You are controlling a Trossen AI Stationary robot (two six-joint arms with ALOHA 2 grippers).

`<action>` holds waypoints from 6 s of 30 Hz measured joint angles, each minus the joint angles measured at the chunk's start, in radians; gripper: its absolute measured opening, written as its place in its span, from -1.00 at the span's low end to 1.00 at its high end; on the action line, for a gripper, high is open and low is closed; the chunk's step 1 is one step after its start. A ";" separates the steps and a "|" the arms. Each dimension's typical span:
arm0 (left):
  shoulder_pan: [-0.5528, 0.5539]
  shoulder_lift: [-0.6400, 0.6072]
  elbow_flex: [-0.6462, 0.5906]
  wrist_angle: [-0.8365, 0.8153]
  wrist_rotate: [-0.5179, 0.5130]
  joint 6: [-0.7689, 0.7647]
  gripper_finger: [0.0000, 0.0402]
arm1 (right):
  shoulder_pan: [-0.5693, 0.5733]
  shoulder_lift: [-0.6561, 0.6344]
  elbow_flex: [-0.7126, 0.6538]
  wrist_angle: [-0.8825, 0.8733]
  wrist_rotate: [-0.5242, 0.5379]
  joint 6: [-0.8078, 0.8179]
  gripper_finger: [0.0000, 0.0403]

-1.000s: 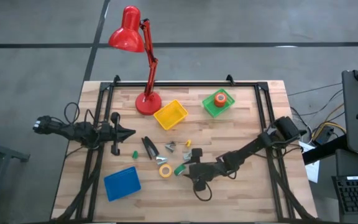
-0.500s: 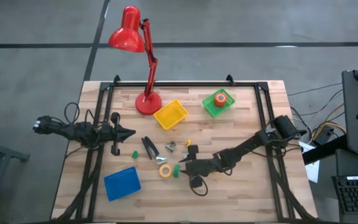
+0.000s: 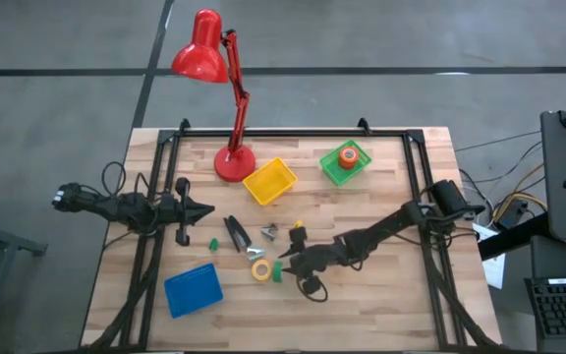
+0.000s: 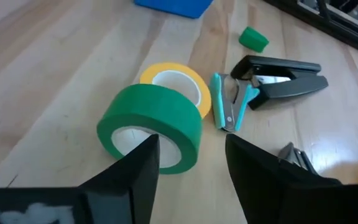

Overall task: Pick and place Stapler, Stapler remover, tape
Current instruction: Put the green tape into the green bin

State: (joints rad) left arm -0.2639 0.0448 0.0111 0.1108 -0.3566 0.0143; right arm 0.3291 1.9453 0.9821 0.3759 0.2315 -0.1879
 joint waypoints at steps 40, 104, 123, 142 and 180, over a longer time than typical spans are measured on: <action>0.000 0.000 0.000 0.000 0.000 0.000 -0.96 | -0.008 0.100 0.111 -0.032 -0.215 -0.074 -0.88; 0.000 0.003 0.000 -0.008 0.000 0.000 -0.96 | -0.843 -0.221 0.239 -1.158 0.083 -0.379 -0.84; 0.000 0.003 0.000 -0.008 0.000 0.000 -0.96 | -0.842 -0.163 0.241 -1.128 0.086 -0.444 -0.76; 0.000 0.003 0.000 -0.008 0.000 0.000 -0.96 | -0.849 -0.161 0.238 -1.100 0.003 -0.459 -0.91; 0.000 0.003 0.000 -0.008 0.000 0.000 -0.96 | -0.914 -0.230 0.238 -1.167 -0.128 -0.328 -0.96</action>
State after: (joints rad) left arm -0.2639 0.0475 0.0111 0.1024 -0.3568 0.0144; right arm -0.5848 1.7152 1.2203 -0.7909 0.1031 -0.5163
